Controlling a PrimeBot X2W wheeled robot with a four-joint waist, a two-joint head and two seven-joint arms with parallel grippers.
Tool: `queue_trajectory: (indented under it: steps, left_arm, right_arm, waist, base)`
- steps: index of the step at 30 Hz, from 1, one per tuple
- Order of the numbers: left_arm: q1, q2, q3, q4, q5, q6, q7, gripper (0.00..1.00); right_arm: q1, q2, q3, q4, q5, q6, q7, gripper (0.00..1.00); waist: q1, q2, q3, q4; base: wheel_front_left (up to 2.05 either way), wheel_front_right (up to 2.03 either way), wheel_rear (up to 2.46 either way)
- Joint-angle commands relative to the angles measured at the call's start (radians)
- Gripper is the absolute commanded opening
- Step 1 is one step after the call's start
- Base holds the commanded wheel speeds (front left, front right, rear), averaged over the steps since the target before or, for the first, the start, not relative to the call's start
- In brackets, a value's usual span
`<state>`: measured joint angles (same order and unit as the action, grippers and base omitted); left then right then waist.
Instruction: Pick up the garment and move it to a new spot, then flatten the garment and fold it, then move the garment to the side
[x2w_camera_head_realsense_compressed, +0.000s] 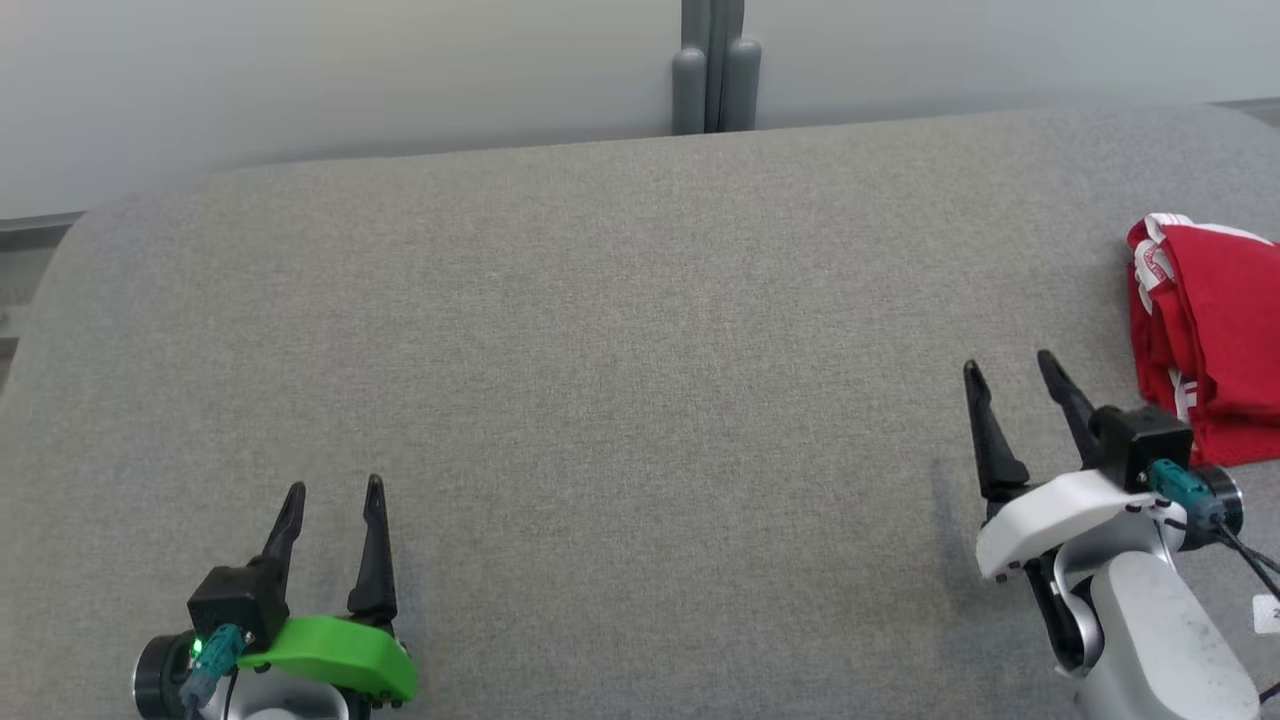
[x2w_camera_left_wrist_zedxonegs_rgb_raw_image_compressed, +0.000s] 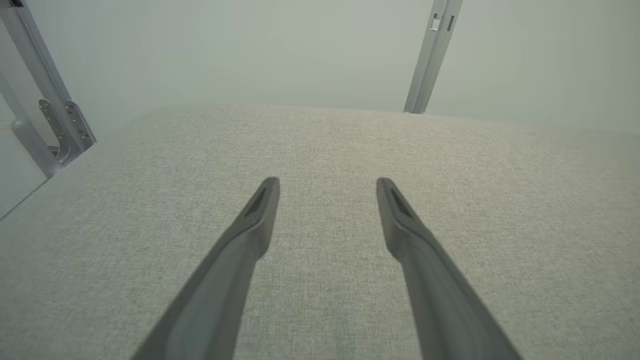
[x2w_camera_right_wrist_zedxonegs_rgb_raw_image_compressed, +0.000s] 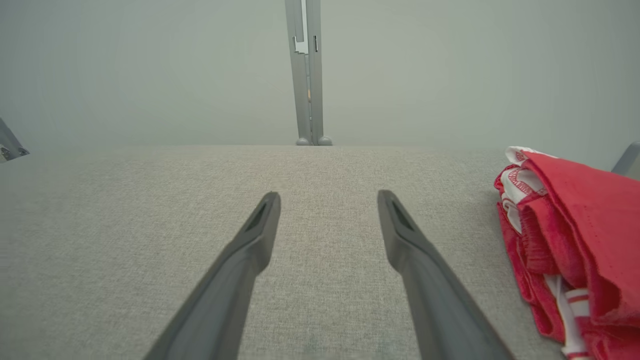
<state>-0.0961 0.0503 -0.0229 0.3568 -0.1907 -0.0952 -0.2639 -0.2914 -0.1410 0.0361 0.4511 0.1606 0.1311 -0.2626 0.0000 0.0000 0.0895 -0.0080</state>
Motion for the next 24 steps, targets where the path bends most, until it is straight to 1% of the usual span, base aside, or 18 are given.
queue_trajectory:
  steps: [1,6,11,24]
  left_arm:
    - [0.02,0.002,0.01,-0.002,0.001,0.007,0.001,1.0]
    - [0.066,0.002,0.042,-0.004,-0.001,0.014,0.001,1.0]
    - [0.09,0.002,0.046,-0.01,-0.001,0.017,0.001,1.0]
    - [0.1,0.001,0.056,-0.015,0.008,0.022,0.001,1.0]
  right_arm:
    - [0.022,0.001,-0.006,-0.001,-0.01,-0.001,-0.003,1.0]
    - [0.062,0.024,-0.008,0.004,-0.02,-0.001,-0.003,1.0]
    - [0.087,0.037,-0.002,0.014,-0.027,-0.001,-0.003,1.0]
    - [0.106,0.047,0.024,0.044,-0.02,-0.001,-0.003,1.0]
  waist:
    - [0.0,0.0,-0.049,0.029]
    - [0.0,0.0,-0.08,0.031]
    - [0.0,0.0,-0.095,0.035]
    - [0.0,0.0,-0.11,0.03]
  base:
    - [0.0,0.0,0.0]
    - [0.0,0.0,0.0]
    - [0.0,0.0,0.0]
    - [0.0,0.0,0.0]
